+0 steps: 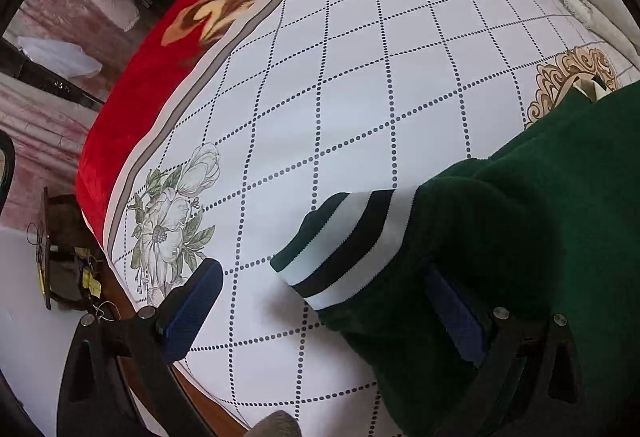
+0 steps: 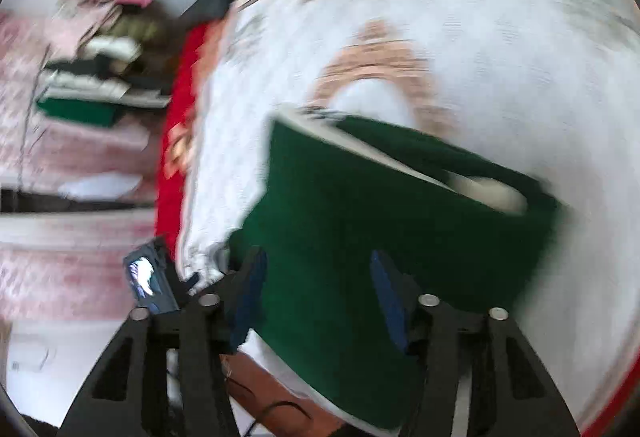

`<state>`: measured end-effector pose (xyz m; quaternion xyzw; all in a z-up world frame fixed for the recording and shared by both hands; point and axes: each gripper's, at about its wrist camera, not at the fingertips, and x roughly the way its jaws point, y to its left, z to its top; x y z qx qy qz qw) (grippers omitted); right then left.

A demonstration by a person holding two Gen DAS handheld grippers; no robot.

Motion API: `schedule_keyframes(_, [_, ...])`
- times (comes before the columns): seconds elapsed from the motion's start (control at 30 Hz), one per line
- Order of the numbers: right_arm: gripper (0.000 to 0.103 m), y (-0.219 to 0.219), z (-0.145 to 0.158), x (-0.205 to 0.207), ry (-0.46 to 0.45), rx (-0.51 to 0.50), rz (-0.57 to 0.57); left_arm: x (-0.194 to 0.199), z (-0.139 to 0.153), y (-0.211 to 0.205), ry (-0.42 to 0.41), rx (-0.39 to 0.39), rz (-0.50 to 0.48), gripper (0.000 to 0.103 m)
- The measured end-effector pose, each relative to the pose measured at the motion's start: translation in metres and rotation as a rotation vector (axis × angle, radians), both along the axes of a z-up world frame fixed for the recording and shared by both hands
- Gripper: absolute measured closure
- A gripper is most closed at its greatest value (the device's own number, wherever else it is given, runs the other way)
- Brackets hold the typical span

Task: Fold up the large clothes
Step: 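Lower the folded jacket onto the bed with the right gripper and press it flat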

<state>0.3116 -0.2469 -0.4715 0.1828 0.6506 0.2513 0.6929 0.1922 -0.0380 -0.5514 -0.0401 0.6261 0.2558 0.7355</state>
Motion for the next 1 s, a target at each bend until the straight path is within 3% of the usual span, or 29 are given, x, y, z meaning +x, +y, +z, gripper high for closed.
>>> schedule_keyframes(0.07, [0.065, 0.027, -0.018, 0.018, -0.006, -0.037, 0.028, -0.002, -0.001, 0.001, -0.001, -0.008, 0.010, 0.000])
schedule_keyframes(0.17, [0.087, 0.065, -0.071, 0.064, 0.029, -0.120, 0.047, -0.005, -0.005, 0.005, 0.009, -0.015, 0.032, 0.000])
schedule_keyframes(0.2, [0.103, 0.071, -0.086, 0.072, 0.049, -0.145, 0.049, -0.006, -0.006, 0.007, 0.011, -0.020, 0.041, 0.000])
schedule_keyframes(0.33, [0.103, 0.068, -0.099, 0.083, 0.124, -0.121, 0.040, -0.006, 0.002, 0.010, 0.011, -0.037, 0.053, 0.000])
schedule_keyframes(0.43, [0.093, 0.039, -0.056, 0.076, 0.113, -0.053, 0.013, -0.009, 0.030, 0.007, -0.027, -0.046, 0.047, 0.000])
schedule_keyframes(0.53, [0.077, -0.005, -0.004, 0.047, 0.023, -0.079, -0.020, -0.011, 0.059, 0.001, -0.068, -0.049, 0.036, 0.000])
schedule_keyframes(0.63, [0.077, -0.045, 0.011, 0.013, 0.019, -0.136, -0.045, -0.004, 0.072, -0.008, -0.077, -0.049, 0.012, 0.000])
schedule_keyframes(0.77, [0.077, -0.068, -0.033, -0.003, 0.124, -0.158, -0.085, 0.015, 0.069, -0.016, -0.039, -0.025, -0.042, 0.000])
schedule_keyframes(0.87, [0.077, -0.060, -0.081, 0.008, 0.143, -0.144, -0.084, 0.030, 0.067, -0.013, -0.021, -0.043, -0.052, 0.000])
schedule_keyframes(1.0, [0.073, -0.079, -0.083, 0.014, 0.197, 0.000, -0.159, 0.040, 0.070, 0.000, -0.037, -0.076, -0.087, 0.000])
